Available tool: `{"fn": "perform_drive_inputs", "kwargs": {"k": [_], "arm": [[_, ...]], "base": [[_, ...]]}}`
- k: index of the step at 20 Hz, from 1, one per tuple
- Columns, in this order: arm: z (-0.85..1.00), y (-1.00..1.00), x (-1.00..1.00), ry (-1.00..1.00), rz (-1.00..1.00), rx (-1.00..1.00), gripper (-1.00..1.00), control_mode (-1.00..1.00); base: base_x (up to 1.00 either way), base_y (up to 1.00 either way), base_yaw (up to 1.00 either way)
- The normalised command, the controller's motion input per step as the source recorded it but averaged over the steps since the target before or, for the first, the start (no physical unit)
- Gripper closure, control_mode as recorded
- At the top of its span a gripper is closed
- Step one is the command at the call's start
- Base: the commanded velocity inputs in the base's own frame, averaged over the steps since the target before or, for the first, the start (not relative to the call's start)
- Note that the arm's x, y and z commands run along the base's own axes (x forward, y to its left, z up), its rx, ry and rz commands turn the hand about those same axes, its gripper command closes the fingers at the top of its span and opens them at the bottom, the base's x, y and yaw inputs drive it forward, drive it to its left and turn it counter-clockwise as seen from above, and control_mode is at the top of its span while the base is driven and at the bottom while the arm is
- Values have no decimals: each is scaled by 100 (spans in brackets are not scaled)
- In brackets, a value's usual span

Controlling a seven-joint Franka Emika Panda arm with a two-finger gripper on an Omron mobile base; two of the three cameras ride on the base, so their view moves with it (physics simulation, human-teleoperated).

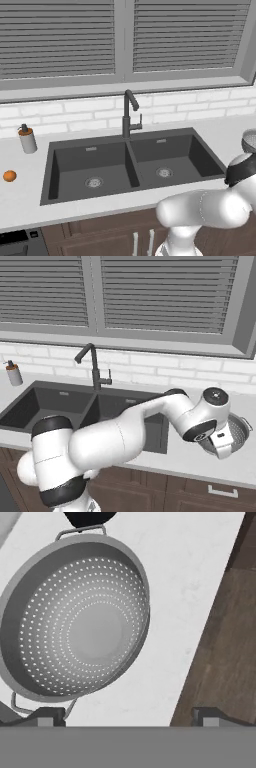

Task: Put the colander in the sink, put the tangerine in the colander, and turn on the sink faucet and pour water over the colander.

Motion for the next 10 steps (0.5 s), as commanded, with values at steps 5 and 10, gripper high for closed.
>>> {"fn": "perform_drive_inputs", "kwargs": {"k": [5,10], "arm": [[0,-27,43,7,0,11,-100,-100],[-13,-23,32,2,0,8,-100,-100]], "base": [[0,0,0],[0,0,0]]}}
